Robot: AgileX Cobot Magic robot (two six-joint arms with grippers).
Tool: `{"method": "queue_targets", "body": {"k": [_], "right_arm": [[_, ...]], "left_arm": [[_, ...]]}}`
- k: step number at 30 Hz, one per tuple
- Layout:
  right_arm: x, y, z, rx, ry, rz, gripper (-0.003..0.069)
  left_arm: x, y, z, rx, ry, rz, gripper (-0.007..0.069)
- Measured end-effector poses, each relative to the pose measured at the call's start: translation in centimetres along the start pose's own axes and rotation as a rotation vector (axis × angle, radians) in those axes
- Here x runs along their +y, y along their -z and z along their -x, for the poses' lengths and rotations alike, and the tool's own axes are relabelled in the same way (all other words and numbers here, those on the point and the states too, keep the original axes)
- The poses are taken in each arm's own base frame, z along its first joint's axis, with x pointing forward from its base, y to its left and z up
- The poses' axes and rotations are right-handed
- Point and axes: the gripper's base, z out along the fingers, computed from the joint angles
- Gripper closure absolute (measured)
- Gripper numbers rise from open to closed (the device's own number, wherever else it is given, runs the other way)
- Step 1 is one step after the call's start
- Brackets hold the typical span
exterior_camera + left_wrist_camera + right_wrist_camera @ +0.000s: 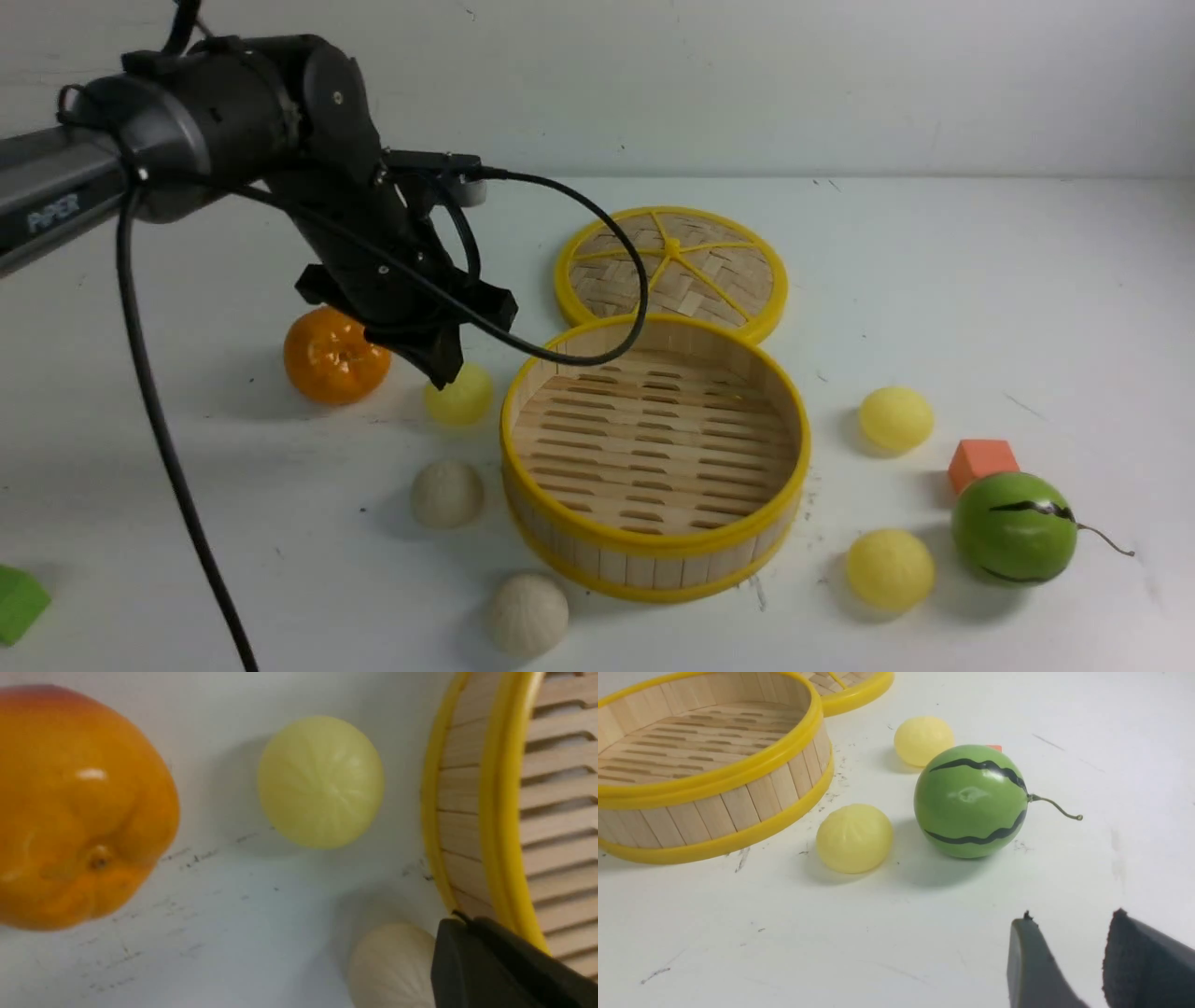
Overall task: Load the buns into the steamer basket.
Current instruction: Use the left arm to grab a steamed stuffed bun
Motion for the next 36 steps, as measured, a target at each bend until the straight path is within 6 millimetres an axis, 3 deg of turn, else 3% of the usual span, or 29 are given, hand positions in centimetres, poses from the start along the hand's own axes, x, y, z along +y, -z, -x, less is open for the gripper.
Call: {"method": "queue_targets", "body": {"k": [5,12,15,22,36], "right_arm": [[0.0,0.0,0.0,0.000,0.000,0.000,0.0419],[0.0,0.0,0.0,0.000,0.000,0.000,0.0419],[0.0,0.0,0.0,0.000,0.000,0.000,0.0419],[0.0,0.0,0.0,0.000,0.000,0.000,0.0419],[0.0,0.0,0.0,0.000,0.000,0.000,0.0419]], "left_arm": [[1.0,-1.9,1.9,0.021,0.001,0.082,0.0607],[1.2,-3.5,2.3,0.005,0.005,0.086,0.0417],[1.2,-3.9,2.4,0.003,0.007,0.085,0.0381],[1.4,-5.8,2.3,0.022,0.009,0.084,0.0383],[1.5,-6.7,2.8,-0.038,0.015,0.076,0.0383]]}}
